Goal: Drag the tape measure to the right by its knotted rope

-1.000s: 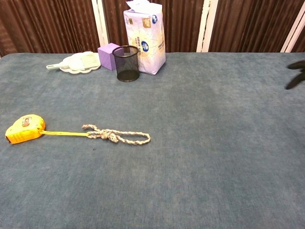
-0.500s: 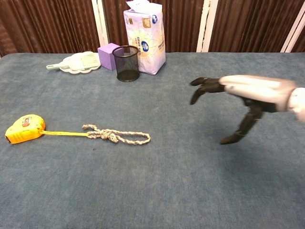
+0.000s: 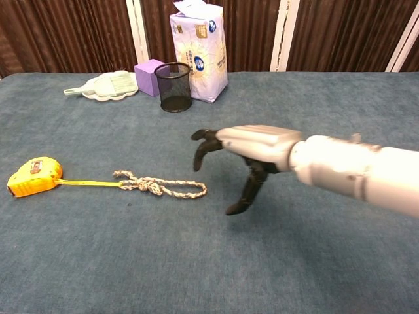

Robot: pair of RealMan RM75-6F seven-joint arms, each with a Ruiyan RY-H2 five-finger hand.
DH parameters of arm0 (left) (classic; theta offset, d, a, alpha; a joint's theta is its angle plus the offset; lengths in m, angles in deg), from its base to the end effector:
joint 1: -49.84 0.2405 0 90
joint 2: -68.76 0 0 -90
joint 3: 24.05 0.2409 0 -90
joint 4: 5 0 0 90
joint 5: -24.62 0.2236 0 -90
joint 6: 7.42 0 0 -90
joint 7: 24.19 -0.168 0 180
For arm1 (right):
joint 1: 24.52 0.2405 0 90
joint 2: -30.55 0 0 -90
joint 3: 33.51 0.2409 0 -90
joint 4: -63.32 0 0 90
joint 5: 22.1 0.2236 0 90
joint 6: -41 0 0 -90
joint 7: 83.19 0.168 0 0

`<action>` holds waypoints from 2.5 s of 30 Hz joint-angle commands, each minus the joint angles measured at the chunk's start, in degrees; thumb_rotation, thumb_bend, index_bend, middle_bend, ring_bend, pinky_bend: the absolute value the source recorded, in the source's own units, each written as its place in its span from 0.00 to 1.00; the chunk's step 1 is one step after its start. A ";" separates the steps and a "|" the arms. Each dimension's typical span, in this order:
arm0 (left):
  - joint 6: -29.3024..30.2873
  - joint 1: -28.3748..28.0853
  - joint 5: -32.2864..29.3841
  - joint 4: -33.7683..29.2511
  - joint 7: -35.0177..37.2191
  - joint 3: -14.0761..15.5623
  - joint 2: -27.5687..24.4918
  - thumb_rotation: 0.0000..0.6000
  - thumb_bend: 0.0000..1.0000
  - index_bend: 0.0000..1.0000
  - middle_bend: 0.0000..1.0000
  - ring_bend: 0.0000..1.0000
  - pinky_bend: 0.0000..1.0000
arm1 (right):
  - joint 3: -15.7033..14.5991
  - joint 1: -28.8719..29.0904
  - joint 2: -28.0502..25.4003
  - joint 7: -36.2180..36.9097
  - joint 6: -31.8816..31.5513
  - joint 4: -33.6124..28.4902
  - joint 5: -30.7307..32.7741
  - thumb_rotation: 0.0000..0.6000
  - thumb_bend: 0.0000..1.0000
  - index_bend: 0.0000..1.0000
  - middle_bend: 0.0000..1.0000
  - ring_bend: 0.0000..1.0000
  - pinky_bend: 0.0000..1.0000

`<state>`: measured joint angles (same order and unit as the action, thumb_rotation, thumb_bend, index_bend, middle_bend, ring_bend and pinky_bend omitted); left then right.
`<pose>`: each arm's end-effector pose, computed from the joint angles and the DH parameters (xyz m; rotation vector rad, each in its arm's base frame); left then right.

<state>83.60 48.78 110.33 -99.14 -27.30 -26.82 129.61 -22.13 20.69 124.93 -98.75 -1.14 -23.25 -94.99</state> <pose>-0.3076 0.1837 0.1705 -1.3133 -0.8064 -0.8557 -0.0667 -0.3139 -0.0986 2.2173 -1.0069 0.9957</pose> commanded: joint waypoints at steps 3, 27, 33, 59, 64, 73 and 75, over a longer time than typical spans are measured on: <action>0.07 0.25 -0.06 0.04 0.51 0.06 -0.27 1.00 0.47 0.07 0.00 0.00 0.06 | 0.98 3.30 4.27 -4.39 0.00 2.79 3.45 1.00 0.30 0.42 0.01 0.00 0.00; 0.55 1.13 -0.82 -0.27 2.79 -0.43 -1.51 1.00 0.47 0.07 0.00 0.00 0.06 | -1.48 5.97 8.54 -4.60 -0.03 10.84 7.89 1.00 0.37 0.50 0.01 0.00 0.00; 0.77 1.39 -0.76 0.05 3.42 -0.44 -1.64 1.00 0.46 0.07 0.00 0.00 0.06 | -1.79 6.42 9.38 -3.96 -0.18 11.74 7.52 1.00 0.40 0.54 0.01 0.00 0.00; 0.80 1.61 -0.57 -0.10 4.02 -0.58 -2.01 1.00 0.47 0.07 0.00 0.00 0.07 | -4.53 5.46 6.69 -5.56 -2.75 10.24 5.73 1.00 0.48 0.76 0.04 0.01 0.00; 1.13 1.80 -0.78 -0.10 4.34 -0.78 -2.10 1.00 0.47 0.07 0.00 0.00 0.07 | -5.76 3.98 3.49 -5.57 -3.76 8.71 5.31 1.00 0.48 0.77 0.04 0.02 0.00; 0.96 1.77 -0.64 -0.15 3.80 -0.70 -1.91 1.00 0.47 0.07 0.00 0.00 0.07 | -8.68 -0.69 -5.69 -3.55 -7.52 5.37 3.18 1.00 0.48 0.78 0.04 0.02 0.00; 0.85 1.71 -0.67 -0.27 3.61 -0.72 -1.90 1.00 0.47 0.07 0.00 0.00 0.07 | -9.37 -2.25 -8.30 -2.31 -8.80 4.70 2.60 1.00 0.48 0.78 0.04 0.02 0.00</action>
<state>84.48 50.51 109.67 -99.38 -23.65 -27.53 127.70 -30.59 20.03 118.77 -102.28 -8.55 -17.62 -91.60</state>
